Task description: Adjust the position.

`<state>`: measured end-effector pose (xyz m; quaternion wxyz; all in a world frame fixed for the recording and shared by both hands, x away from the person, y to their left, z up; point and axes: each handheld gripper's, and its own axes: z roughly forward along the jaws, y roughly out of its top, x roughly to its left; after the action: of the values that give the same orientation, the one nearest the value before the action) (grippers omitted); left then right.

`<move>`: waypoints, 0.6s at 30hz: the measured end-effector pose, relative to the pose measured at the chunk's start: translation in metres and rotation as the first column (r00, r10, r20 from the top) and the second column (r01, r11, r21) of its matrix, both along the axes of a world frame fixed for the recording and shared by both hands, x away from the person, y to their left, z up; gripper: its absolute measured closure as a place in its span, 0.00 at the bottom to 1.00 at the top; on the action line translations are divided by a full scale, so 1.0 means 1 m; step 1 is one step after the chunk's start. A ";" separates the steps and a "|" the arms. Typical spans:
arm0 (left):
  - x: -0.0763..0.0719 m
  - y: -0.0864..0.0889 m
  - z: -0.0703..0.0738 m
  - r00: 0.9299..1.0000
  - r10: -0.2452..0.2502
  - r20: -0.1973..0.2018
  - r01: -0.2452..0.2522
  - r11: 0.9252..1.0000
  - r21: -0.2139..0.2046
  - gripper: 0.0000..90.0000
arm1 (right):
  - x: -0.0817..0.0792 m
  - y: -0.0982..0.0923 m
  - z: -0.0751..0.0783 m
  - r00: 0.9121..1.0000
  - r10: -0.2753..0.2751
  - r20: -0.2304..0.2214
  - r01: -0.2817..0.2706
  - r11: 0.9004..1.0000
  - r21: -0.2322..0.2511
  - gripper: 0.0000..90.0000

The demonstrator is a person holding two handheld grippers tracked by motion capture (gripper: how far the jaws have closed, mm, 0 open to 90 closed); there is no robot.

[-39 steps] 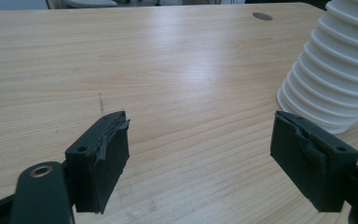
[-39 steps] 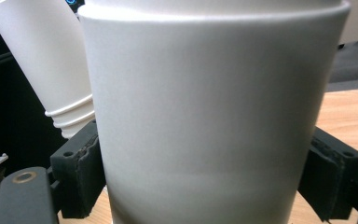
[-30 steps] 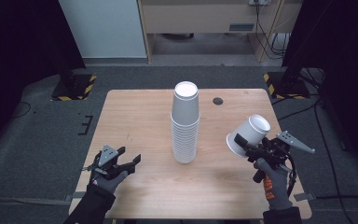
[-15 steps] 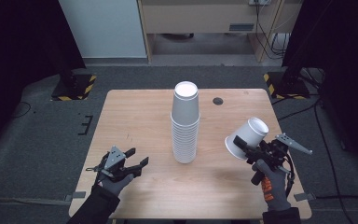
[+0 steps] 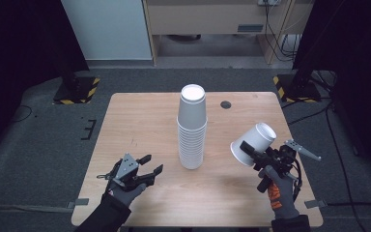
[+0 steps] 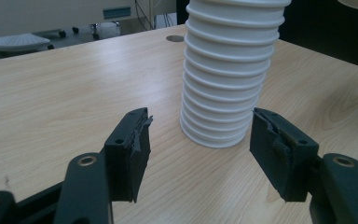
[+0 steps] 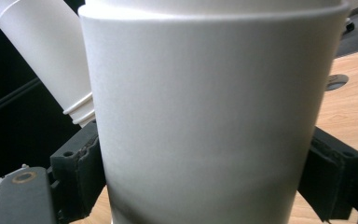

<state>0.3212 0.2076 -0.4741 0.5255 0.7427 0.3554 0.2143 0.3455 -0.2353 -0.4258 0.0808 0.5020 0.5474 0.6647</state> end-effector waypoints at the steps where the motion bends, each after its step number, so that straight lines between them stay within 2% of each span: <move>1: -0.001 -0.002 0.000 1.000 -0.006 0.001 0.006 1.000 -0.002 0.42 | 0.000 0.000 0.000 1.000 0.002 -0.003 -0.002 1.000 0.001 0.17; 18: -0.006 -0.035 0.005 0.996 -0.085 0.011 0.085 0.996 0.006 0.43 | 0.000 0.004 -0.002 1.000 0.015 -0.003 -0.015 1.000 0.017 0.17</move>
<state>0.3153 0.1727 -0.4693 0.5340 0.7574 0.3199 0.1970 0.3458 -0.2310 -0.4276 0.0706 0.4998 0.5453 0.6692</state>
